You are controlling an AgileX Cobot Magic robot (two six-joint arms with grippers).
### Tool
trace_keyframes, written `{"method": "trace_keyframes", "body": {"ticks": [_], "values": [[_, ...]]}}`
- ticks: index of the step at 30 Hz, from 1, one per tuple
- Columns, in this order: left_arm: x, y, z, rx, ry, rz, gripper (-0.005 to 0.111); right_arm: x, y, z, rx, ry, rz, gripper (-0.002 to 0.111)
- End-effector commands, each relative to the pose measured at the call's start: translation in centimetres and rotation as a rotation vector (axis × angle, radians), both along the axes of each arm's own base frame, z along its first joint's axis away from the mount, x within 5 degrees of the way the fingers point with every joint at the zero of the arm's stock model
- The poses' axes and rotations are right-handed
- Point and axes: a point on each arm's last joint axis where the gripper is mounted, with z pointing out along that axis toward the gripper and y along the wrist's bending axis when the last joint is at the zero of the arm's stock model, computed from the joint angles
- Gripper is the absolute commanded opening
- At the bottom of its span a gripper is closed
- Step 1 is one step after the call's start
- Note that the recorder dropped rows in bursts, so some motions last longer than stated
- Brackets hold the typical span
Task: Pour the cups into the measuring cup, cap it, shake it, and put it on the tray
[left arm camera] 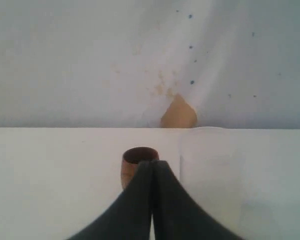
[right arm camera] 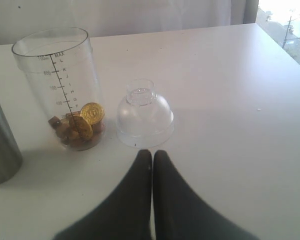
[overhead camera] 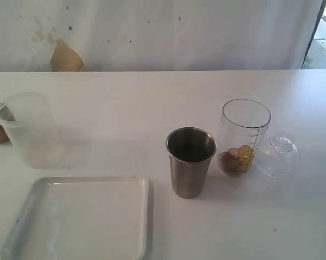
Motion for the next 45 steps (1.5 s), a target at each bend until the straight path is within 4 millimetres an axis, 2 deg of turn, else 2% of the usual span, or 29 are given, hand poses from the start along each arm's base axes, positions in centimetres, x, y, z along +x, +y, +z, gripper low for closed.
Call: {"method": "trace_keyframes", "body": {"ticks": [1,11,17,45], "values": [[0.0,-0.4,-0.1,0.008,-0.011,-0.066,0.0,0.0,0.0,-0.2,0.0,0.001,-0.004,0.0],[0.0,-0.4,-0.2,0.013,0.009,-0.073,0.0,0.0,0.0,-0.2,0.0,0.001,-0.004,0.0],[-0.1,-0.2,-1.6,0.012,0.157,-0.053,0.0,0.0,0.0,-0.2,0.0,0.001,-0.004,0.0],[-0.1,0.1,-1.5,0.018,0.153,-0.004,0.0,0.0,0.0,-0.2,0.0,0.001,-0.004,0.0]]}}
